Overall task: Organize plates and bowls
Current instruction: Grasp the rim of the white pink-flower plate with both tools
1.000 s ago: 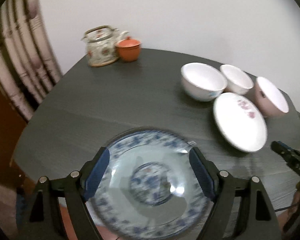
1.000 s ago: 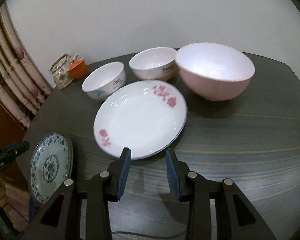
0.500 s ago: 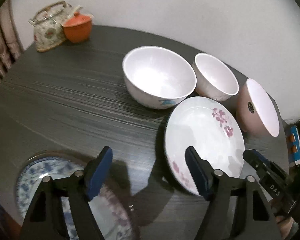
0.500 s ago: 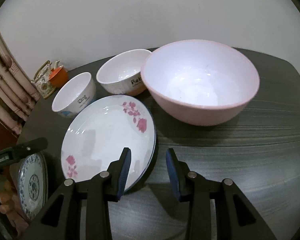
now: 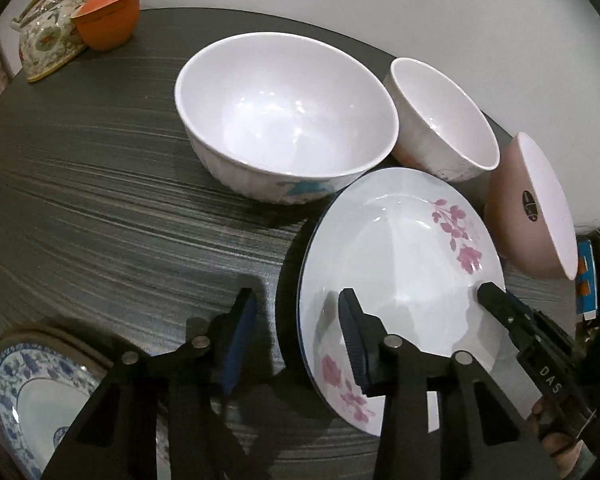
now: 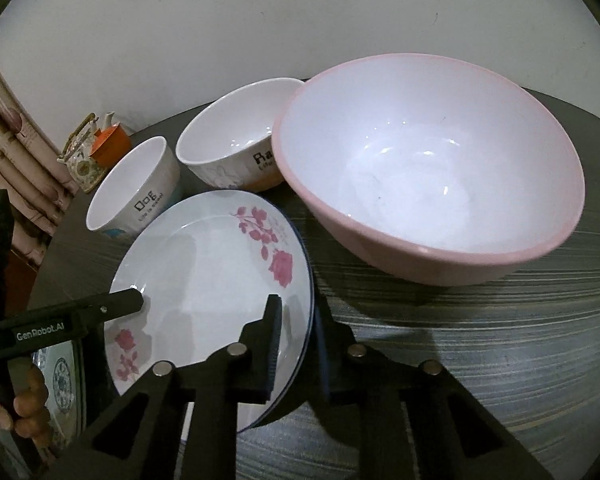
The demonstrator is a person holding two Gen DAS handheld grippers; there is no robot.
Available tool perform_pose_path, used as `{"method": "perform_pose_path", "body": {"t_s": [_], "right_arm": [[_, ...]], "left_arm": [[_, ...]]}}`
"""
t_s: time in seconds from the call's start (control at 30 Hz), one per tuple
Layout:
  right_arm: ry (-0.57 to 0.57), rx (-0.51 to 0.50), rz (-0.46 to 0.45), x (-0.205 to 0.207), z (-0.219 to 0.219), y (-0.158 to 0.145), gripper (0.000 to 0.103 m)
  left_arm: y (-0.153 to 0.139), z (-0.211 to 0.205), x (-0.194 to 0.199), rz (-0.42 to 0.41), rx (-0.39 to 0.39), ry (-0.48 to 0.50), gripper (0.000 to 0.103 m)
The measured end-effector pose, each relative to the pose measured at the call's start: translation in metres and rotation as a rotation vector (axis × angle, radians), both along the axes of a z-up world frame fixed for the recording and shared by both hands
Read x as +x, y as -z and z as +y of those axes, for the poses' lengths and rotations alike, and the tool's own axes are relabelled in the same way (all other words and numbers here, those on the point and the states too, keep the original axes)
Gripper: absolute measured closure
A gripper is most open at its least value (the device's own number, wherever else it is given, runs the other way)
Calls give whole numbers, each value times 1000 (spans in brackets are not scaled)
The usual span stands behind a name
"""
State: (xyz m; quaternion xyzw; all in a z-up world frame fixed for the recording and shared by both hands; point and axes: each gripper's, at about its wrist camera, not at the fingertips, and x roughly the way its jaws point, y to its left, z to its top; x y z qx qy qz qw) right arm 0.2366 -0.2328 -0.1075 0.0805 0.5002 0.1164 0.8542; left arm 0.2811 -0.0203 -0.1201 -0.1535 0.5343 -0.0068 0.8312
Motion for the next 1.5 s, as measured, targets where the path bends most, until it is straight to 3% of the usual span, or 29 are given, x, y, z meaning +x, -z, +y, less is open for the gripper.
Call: {"method": "perform_pose_path", "body": {"t_s": [0.2,0.93,1.5], "right_arm": [[9,12,3,-3,-5,1,92],[42,1,101,-87,-18,-3,92],[29,-11,210,-123,-17,-6,91]], "left_arm": [[0,-14,1,-9,9,54,85],[2,-45,-56,64,21,119,85],[11,-37,-86,122,24,175,84]]}}
